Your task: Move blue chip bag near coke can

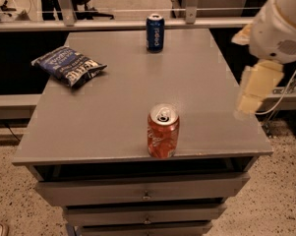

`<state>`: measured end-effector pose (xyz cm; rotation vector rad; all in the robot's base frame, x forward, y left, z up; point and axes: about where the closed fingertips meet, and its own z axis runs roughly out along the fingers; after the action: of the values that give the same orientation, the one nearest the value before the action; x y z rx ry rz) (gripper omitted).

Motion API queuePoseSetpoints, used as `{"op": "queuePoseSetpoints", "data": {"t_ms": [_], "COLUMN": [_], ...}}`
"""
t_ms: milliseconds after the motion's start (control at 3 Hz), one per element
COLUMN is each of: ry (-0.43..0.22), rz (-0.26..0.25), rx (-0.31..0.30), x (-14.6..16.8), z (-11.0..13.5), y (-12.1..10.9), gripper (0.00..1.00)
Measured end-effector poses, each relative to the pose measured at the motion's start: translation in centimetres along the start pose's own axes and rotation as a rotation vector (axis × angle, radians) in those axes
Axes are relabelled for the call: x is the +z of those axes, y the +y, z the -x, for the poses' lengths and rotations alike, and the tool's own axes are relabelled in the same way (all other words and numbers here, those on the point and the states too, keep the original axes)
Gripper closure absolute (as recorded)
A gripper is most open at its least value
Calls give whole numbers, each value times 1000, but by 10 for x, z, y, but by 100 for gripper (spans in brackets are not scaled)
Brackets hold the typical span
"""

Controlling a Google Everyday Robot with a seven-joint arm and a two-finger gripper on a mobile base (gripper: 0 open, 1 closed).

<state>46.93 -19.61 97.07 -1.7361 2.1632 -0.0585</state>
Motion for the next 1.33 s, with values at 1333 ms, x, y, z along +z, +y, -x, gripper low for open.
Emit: {"op": "queuePoseSetpoints", "data": {"t_ms": [1333], "ry": [-329], "rz": [8], "rx": [-117], "x": [104], "z": [160], "y": [-94], "gripper": [0]}}
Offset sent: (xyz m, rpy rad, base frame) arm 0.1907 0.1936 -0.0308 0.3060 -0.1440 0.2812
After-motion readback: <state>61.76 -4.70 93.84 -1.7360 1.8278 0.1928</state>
